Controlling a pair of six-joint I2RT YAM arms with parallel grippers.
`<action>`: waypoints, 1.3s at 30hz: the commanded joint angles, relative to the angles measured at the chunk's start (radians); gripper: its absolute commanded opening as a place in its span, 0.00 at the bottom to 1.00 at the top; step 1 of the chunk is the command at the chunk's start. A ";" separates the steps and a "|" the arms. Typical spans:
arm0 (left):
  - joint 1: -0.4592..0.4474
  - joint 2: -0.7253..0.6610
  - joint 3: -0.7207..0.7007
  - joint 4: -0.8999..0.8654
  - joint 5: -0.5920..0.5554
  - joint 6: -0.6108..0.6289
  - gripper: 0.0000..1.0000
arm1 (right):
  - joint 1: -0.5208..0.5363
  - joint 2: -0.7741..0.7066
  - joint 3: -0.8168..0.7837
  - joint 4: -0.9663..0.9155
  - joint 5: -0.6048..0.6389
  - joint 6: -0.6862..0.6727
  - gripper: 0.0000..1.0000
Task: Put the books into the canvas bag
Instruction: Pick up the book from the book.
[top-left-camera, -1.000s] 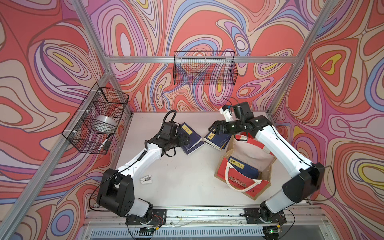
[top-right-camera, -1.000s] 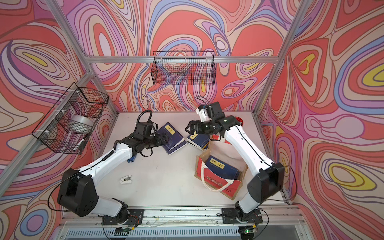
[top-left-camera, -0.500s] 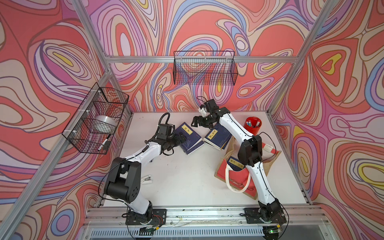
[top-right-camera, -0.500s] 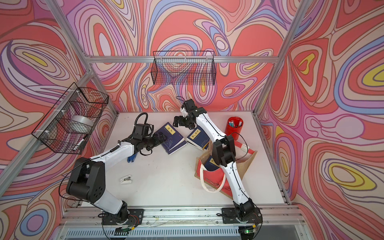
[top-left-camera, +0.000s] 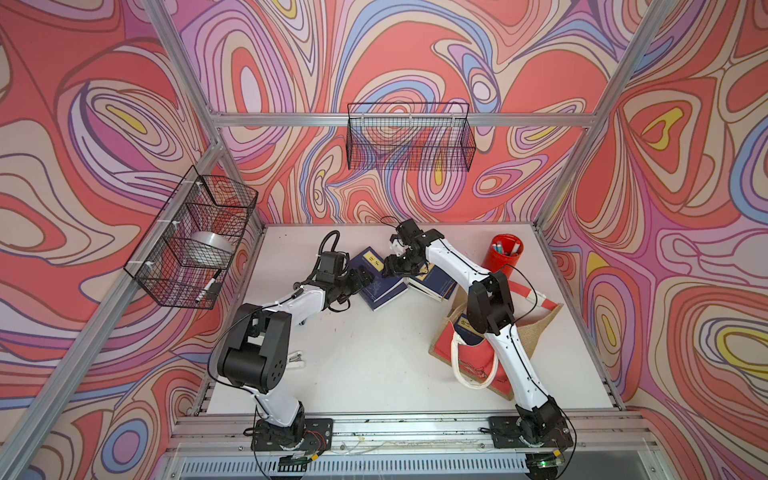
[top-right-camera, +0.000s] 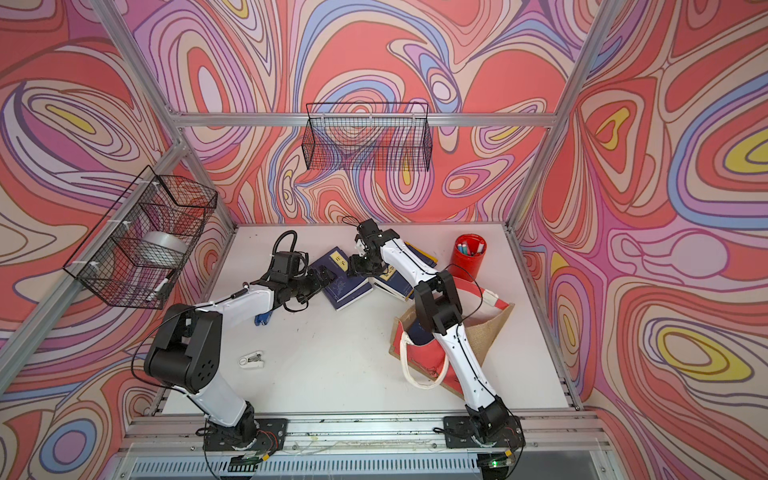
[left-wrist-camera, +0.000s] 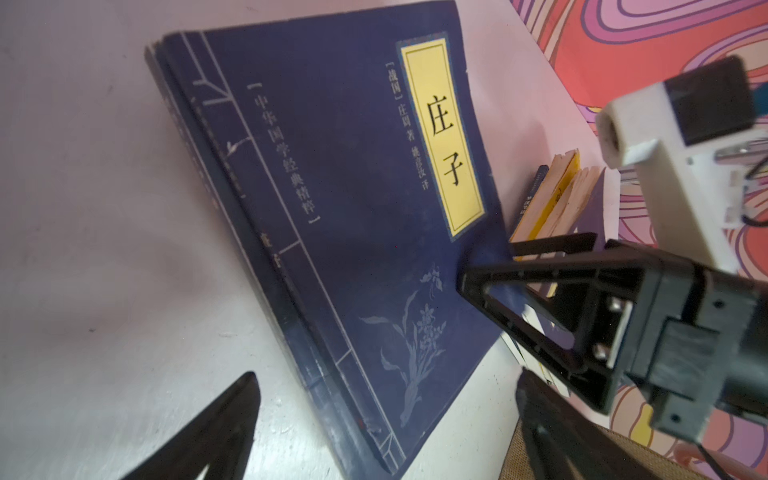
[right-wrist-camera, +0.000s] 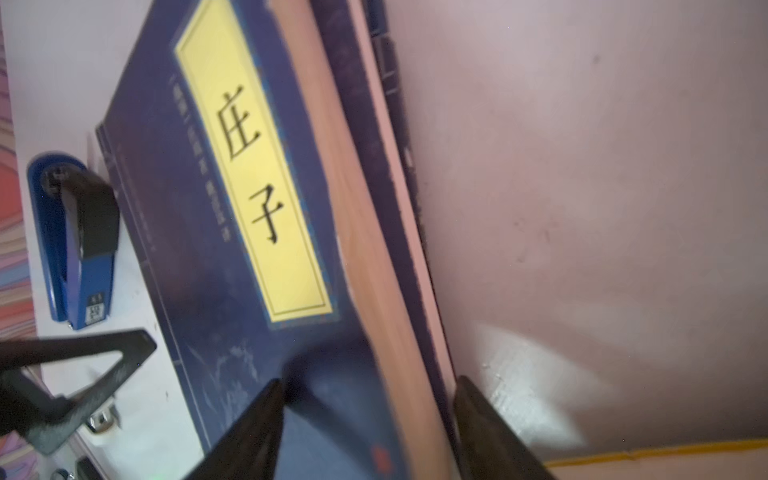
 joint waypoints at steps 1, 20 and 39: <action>0.011 0.024 -0.011 0.049 0.020 -0.025 0.97 | 0.018 -0.069 -0.011 0.030 0.014 -0.009 0.48; 0.041 0.009 -0.075 0.123 0.084 -0.055 0.90 | 0.061 -0.142 -0.099 0.042 -0.009 -0.026 0.14; 0.076 -0.062 -0.155 0.190 0.108 -0.075 0.19 | 0.121 -0.074 -0.052 -0.050 0.026 -0.059 0.14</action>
